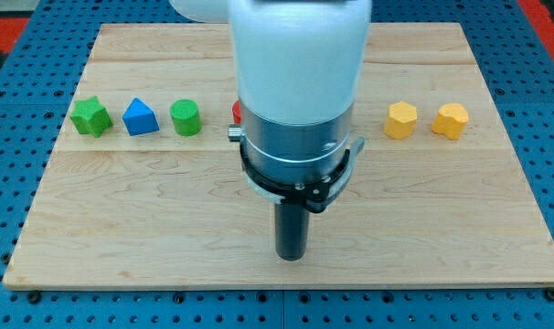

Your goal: Nudge blue cube up a bit

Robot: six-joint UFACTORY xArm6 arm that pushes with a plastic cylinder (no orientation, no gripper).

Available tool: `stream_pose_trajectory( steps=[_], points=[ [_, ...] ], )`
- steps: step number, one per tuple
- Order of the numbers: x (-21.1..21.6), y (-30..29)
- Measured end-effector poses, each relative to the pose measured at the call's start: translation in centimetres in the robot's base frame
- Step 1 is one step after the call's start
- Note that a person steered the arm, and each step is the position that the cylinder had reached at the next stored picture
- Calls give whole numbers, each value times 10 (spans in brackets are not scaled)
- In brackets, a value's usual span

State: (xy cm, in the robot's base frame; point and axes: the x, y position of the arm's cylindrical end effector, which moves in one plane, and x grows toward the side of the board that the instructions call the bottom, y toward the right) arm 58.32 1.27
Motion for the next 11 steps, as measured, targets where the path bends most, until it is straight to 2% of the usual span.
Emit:
stream_pose_trajectory(
  steps=[4, 5, 8, 11],
  points=[
    [-1, 15],
    [-19, 16],
    [-118, 25],
    [-230, 73]
  ],
)
